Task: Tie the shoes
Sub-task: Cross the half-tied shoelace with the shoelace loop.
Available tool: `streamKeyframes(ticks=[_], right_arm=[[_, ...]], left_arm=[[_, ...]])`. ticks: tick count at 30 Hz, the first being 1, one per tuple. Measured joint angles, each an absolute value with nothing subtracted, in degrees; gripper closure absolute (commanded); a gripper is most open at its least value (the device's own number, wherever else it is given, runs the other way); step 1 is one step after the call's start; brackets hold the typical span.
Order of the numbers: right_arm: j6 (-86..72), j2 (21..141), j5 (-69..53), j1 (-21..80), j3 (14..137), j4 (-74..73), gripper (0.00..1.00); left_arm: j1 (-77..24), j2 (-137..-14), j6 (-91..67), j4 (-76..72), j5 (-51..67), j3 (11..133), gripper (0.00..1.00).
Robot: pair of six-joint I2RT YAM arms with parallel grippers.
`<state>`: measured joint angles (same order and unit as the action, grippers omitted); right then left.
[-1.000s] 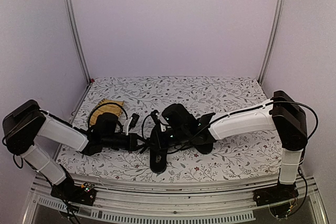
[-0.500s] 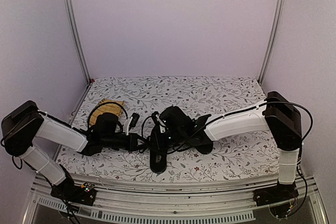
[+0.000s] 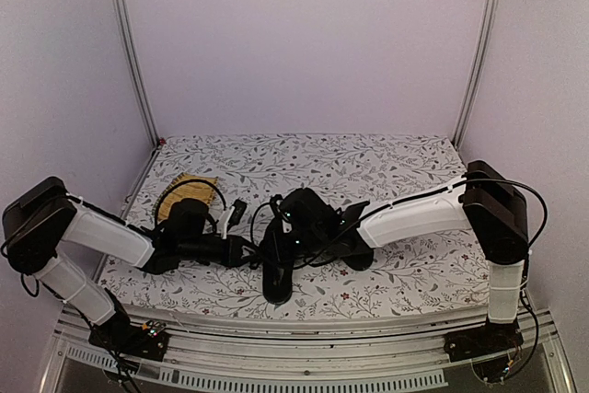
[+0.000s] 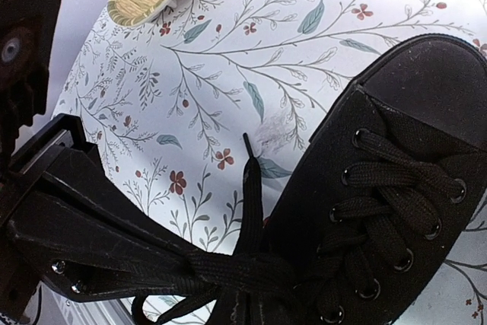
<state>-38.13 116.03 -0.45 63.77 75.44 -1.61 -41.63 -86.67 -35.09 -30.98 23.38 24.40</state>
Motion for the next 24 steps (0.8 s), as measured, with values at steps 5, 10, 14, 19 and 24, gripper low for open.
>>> streamKeyframes(ticks=[5,10,14,19,24], right_arm=[[-38.76,116.03,0.3,63.77,75.31,-1.56,0.98],[-39.05,116.03,0.45,63.77,75.02,-1.23,0.98],[-39.18,116.03,0.43,63.77,74.46,-0.84,0.98],[-39.24,116.03,0.43,63.77,74.15,-0.38,0.98],[-39.27,116.01,0.43,63.77,73.84,0.05,0.98]], left_arm=[[-42.06,-86.13,-34.04,-30.81,23.57,24.4,0.97],[-42.09,-84.66,-33.32,-29.17,22.85,24.4,0.79],[-41.17,-82.59,-32.6,-26.83,21.65,24.49,0.65],[-38.33,-80.58,-31.9,-24.23,20.58,25.5,0.62],[-35.83,-82.24,-31.46,-21.58,20.58,28.91,0.61]])
